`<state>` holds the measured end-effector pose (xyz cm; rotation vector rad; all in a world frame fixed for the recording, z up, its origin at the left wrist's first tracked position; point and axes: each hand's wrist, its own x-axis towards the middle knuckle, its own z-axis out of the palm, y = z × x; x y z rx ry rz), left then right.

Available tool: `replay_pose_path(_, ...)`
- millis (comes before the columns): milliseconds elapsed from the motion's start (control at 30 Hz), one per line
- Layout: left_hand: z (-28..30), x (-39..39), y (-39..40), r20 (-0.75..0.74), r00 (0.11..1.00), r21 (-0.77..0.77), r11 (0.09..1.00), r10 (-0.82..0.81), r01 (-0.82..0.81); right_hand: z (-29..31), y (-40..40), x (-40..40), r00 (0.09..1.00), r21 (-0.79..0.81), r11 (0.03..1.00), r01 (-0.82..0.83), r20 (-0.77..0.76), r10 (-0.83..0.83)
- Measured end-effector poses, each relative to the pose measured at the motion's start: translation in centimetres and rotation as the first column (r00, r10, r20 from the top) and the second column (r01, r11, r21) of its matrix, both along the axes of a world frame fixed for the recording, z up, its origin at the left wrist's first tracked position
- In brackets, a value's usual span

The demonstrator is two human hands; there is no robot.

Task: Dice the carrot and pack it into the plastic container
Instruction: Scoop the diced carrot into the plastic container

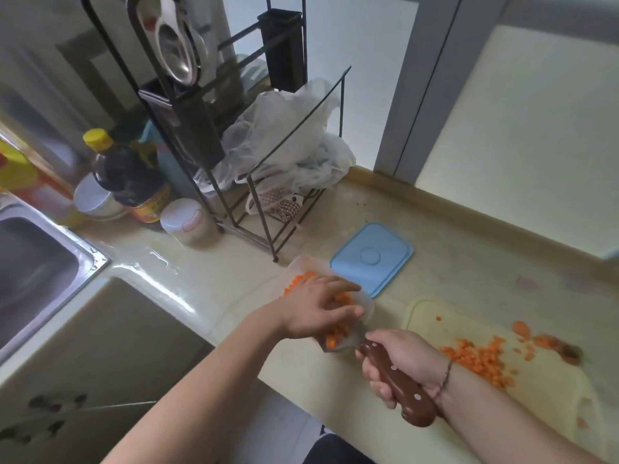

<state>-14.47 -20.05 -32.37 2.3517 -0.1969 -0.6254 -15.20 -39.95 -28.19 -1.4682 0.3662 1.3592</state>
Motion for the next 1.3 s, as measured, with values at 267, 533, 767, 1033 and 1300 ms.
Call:
replay_pose_path(267, -0.8, 0.6, 1.3, 0.091, 0.957, 0.049, 0.961, -0.277, 0.273, 0.6, 1.0, 0.1, 0.999, -0.011, 0.999, 0.031, -0.029, -0.031)
replay_pose_path(533, -3.3, 2.0, 2.6, 0.304, 0.914, 0.029, 0.961, -0.269, 0.274, 1.4, 0.9, -0.5, 1.000, -0.034, 0.999, 0.015, -0.006, -0.015)
replay_pose_path(767, -5.5, 2.5, 2.6, 0.562, 0.785, 0.255, 0.958, -0.259, 0.133, 2.4, -1.4, -1.1, 0.999, -0.027, 0.999, -0.032, -0.015, 0.032)
replay_pose_path(1033, -3.8, 1.9, 2.0, 0.598, 0.796, 0.154, 0.988, -0.091, -0.003, 3.6, -3.7, -1.6, 0.997, -0.037, 0.997, -0.062, 0.043, 0.064)
replay_pose_path(1300, -0.9, -1.0, -0.2, 0.404, 0.895, -0.049, 0.972, -0.191, 0.229, 3.6, -4.2, -1.8, 0.996, -0.006, 1.000, -0.029, 0.080, 0.029)
